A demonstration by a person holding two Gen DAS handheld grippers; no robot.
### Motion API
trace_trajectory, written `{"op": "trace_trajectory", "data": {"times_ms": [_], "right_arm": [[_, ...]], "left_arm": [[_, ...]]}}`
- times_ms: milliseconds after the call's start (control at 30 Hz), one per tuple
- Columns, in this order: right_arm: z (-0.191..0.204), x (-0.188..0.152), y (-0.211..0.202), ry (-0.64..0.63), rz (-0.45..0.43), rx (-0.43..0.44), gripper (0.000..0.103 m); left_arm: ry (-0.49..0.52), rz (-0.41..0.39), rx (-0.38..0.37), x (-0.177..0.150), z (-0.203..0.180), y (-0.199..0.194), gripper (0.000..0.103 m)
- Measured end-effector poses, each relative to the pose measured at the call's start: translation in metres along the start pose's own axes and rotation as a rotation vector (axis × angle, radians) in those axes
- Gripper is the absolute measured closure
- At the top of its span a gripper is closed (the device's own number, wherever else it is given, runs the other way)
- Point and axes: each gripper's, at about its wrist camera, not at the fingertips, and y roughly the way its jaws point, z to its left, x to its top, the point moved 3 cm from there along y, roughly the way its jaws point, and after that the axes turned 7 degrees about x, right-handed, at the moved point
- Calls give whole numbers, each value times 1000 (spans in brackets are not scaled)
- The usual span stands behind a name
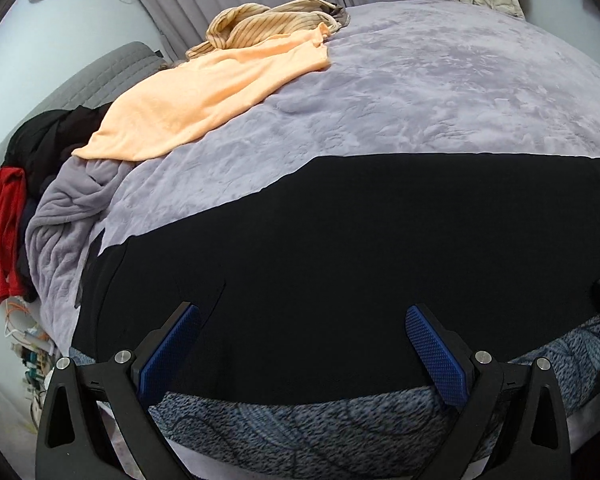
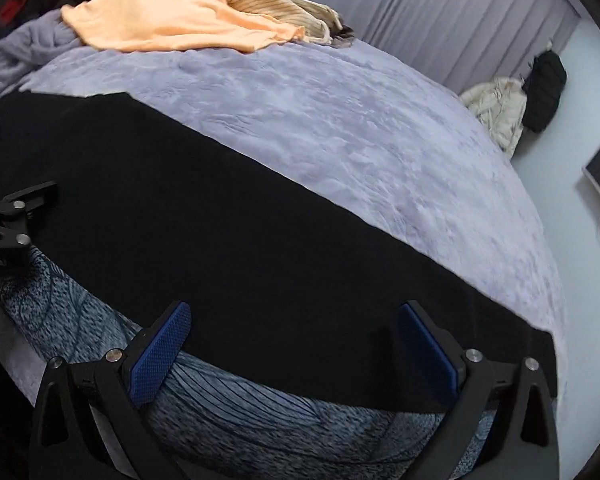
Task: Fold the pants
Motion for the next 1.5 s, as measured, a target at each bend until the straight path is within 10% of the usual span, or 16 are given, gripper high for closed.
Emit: {"op": "trace_trajectory", "data": {"times_ms": [200, 433, 567, 767, 933, 1500], "right_arm": [[-109, -39, -7, 333, 48, 22, 0], [-186, -79, -22, 544, 87, -235, 0], [-157, -64, -39, 497, 23, -267, 0], [0, -9, -49, 73, -158, 45, 0], [60, -7, -39, -112, -133, 115, 0], [-97, -71, -40, 330, 32, -34, 0]], "left_arm": [[-44, 44, 42, -15, 30, 12, 0], [-75, 77, 122, -31, 58, 21, 0], [-132, 85, 145, -35, 78, 15, 0], [-26, -46, -32, -17, 25, -23, 0], [39, -73, -86, -14, -7, -27, 0], [-78, 117, -51, -47, 59, 19, 0]]}}
